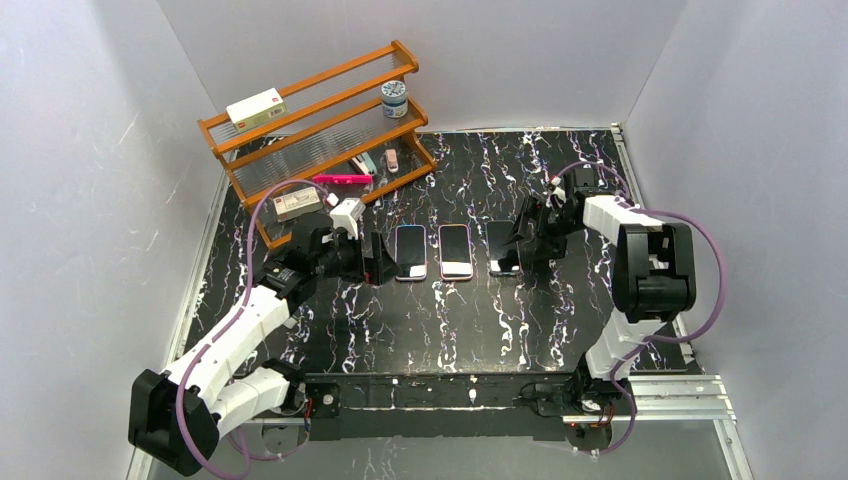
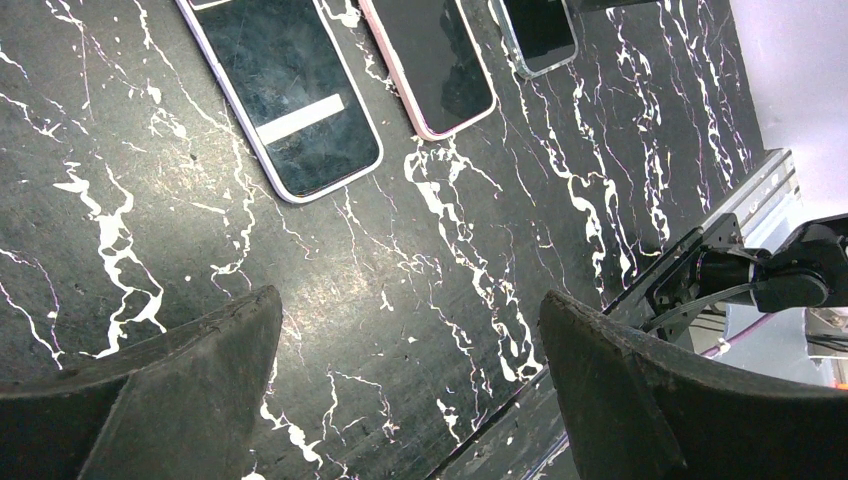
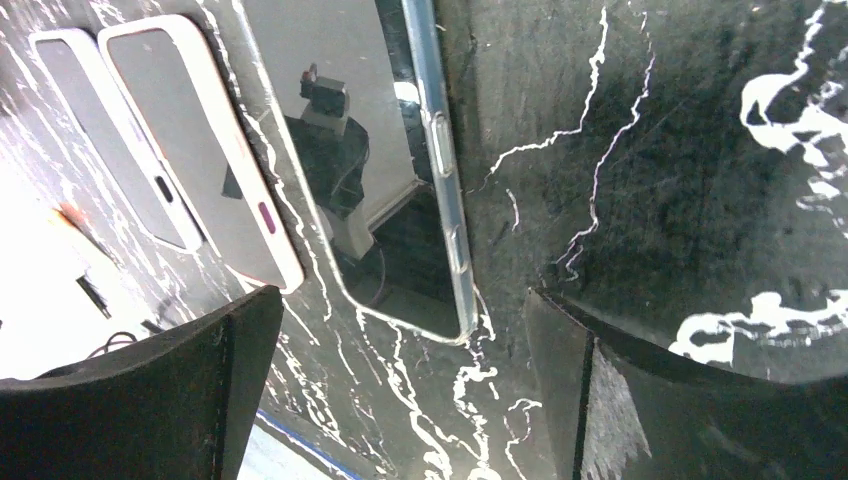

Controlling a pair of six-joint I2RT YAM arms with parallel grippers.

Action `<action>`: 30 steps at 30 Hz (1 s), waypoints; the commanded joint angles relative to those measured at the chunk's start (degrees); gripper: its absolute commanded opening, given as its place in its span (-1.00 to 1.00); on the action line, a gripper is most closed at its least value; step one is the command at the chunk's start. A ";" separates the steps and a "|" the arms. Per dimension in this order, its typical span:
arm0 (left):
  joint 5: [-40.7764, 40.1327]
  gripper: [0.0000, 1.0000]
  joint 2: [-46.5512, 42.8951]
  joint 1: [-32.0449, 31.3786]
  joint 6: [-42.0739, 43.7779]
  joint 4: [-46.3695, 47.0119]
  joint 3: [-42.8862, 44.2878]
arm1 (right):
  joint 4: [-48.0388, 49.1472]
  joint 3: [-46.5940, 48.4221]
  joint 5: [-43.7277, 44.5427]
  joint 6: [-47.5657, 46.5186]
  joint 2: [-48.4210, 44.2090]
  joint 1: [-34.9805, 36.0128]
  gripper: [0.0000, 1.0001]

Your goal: Put the phone into the phone case

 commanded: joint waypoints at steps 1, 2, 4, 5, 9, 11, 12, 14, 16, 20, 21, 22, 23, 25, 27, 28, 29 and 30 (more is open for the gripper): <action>-1.43 0.96 -0.30 0.07 -0.94 -0.76 1.97 | -0.98 0.28 1.20 1.74 -7.27 0.13 0.97; -1.64 0.96 -0.26 0.07 -1.19 -0.77 2.18 | -0.89 0.12 0.52 2.17 -8.74 0.34 0.97; -1.94 0.96 -0.05 0.07 -1.93 -0.76 2.96 | -0.85 -0.25 -0.87 3.00 -11.61 1.00 0.97; -2.12 0.96 0.07 0.07 -2.40 -0.80 3.35 | -0.72 -0.59 -1.29 3.47 -13.25 1.37 0.97; -2.60 0.96 1.74 0.07 -4.23 -1.28 5.74 | 3.26 -4.15 -6.18 5.95 -20.97 2.98 0.97; -3.92 0.96 2.90 0.07 -4.77 -2.26 7.38 | 4.78 -5.45 -7.68 7.00 -25.45 3.92 0.97; -4.34 0.96 3.40 0.07 -5.17 -2.47 8.31 | 4.89 -5.69 -7.68 7.33 -27.81 4.38 0.97; -5.85 0.96 4.13 0.07 -6.05 -2.88 10.29 | 4.83 -5.89 -7.14 8.15 -32.03 4.93 0.97; -8.21 0.96 4.21 0.07 -7.80 -2.82 11.69 | 4.60 -5.92 -6.58 8.39 -35.81 4.94 0.97; -8.96 0.96 4.07 0.07 -10.27 -2.09 14.90 | 3.34 -5.40 -4.68 8.79 -41.82 4.91 0.97; -8.61 0.96 3.87 0.07 -10.70 -1.67 15.47 | 3.55 -5.44 -5.49 9.08 -43.32 4.96 0.97; -8.31 0.96 3.62 0.07 -10.93 -1.29 15.96 | 3.88 -5.54 -6.54 9.45 -44.39 4.94 0.97; -8.20 0.96 3.13 0.07 -11.15 -0.88 16.26 | 4.12 -5.65 -7.36 9.80 -45.43 4.94 0.97; -9.13 0.96 1.93 0.07 -11.91 -0.32 16.36 | 4.17 -5.52 -7.82 10.52 -47.31 4.97 0.97; -9.66 0.96 0.39 0.07 -12.05 -0.29 16.59 | 4.29 -5.67 -7.21 11.12 -49.10 4.93 0.97; -9.97 0.96 -0.21 0.07 -12.06 -0.29 16.51 | 4.62 -5.80 -7.05 11.21 -50.03 4.95 0.97; -10.19 0.96 -0.88 0.07 -11.99 -0.30 16.36 | 4.77 -6.01 -6.28 11.25 -50.92 4.98 0.97; -10.45 0.96 -1.59 0.07 -11.93 -0.26 16.24 | 4.92 -6.27 -5.30 11.44 -51.77 4.92 0.97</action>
